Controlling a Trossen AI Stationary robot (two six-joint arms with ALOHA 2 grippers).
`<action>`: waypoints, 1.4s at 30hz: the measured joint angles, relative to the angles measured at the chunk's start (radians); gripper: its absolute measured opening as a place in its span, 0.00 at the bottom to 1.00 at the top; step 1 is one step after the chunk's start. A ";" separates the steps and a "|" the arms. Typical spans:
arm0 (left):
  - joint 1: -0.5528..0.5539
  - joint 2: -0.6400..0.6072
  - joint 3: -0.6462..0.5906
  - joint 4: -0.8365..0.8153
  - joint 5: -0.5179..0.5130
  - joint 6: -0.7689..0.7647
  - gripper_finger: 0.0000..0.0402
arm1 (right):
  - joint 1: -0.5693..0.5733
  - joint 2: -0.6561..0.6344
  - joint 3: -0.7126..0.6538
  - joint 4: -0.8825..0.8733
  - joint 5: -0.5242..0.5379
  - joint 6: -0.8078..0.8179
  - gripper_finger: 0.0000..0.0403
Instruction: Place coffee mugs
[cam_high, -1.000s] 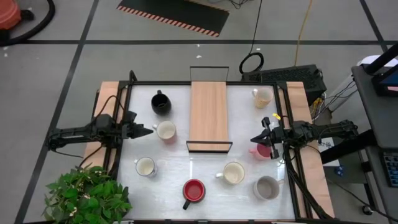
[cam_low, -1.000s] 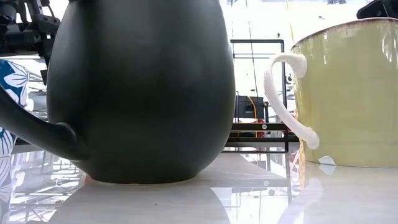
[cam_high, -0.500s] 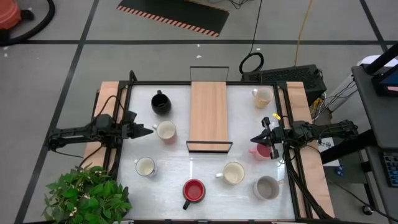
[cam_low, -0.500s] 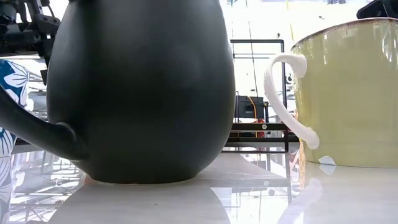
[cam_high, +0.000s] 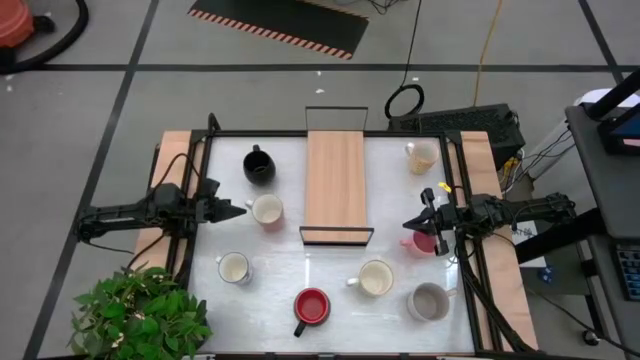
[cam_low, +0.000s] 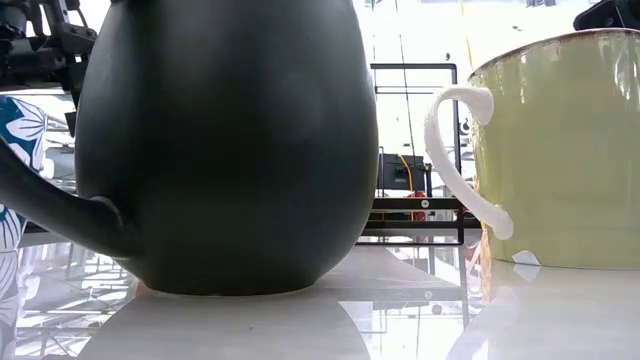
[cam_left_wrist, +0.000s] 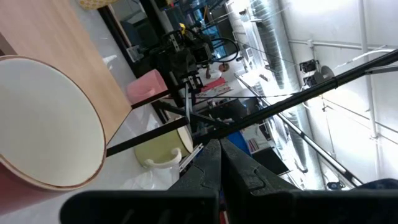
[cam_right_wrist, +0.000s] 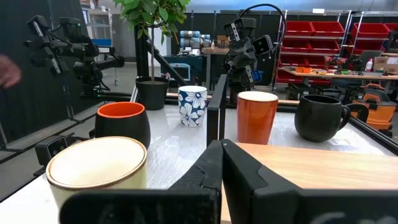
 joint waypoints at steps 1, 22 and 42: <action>0.000 0.000 0.000 0.000 0.000 0.000 0.00 | 0.000 0.000 0.000 0.000 0.000 0.000 0.00; 0.000 0.000 0.000 0.000 0.000 0.100 0.00 | 0.000 0.000 0.000 0.001 0.000 -0.123 0.00; 0.000 0.000 0.000 0.000 0.000 0.081 0.00 | 0.000 0.000 0.000 0.187 0.082 -0.167 0.00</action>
